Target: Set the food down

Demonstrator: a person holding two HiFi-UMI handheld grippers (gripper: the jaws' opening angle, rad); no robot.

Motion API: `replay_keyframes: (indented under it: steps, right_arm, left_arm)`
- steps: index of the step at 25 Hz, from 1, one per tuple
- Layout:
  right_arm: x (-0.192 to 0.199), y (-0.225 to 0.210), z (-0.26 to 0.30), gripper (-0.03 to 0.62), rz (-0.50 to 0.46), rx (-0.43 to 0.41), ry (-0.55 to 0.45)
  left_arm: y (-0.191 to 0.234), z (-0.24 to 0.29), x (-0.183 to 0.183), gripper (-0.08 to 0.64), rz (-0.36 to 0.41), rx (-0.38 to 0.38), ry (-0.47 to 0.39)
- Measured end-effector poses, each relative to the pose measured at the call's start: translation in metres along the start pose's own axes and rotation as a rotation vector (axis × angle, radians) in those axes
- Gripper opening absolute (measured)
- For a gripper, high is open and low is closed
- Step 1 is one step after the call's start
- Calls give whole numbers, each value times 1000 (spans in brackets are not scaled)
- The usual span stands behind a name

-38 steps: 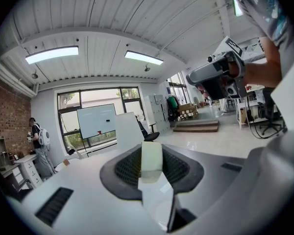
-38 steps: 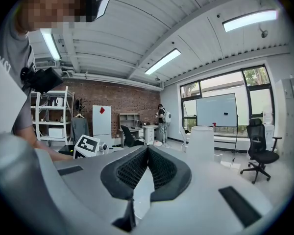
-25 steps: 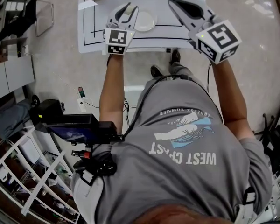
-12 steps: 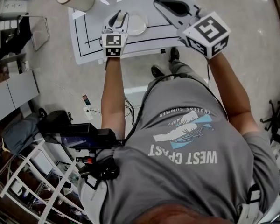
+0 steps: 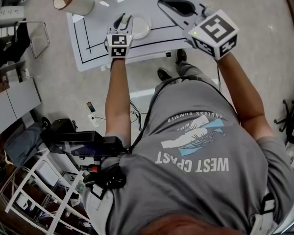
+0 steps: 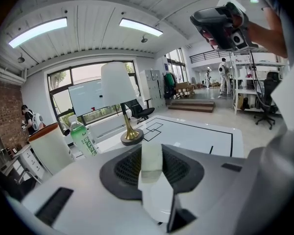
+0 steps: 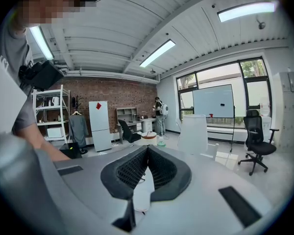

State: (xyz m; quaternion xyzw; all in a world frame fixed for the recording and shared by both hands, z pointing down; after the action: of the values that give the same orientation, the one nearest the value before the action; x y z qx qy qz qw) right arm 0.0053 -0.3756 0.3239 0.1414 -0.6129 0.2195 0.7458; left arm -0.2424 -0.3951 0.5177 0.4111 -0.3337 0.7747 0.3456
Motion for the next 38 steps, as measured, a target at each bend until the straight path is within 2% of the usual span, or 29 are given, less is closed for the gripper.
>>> replay_keyframes:
  steps: [21,28,38]
  right_arm:
    - [15,-30,9,5,23,2,57]
    - [23,-39,13,5,31,10,75]
    - [24,-48,13,5,37,9,89]
  left_arm:
    - [-6,55,40,106,8,55,137]
    - [-10,73,49,106,31,82,171]
    - [-22,81,54,106,98,81,236]
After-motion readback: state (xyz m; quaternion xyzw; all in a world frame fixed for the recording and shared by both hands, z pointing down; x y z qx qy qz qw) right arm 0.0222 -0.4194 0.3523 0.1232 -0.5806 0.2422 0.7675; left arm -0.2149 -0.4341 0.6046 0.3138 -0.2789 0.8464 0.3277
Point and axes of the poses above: the fingertips, and each gripper's own axes: z forward along the fingers, y to its left, x out of its underside, the point moved 10 cm from there along -z, backward along the fingers, and after that the axes turned 3 degrees about -y, right-handed, at the moved point
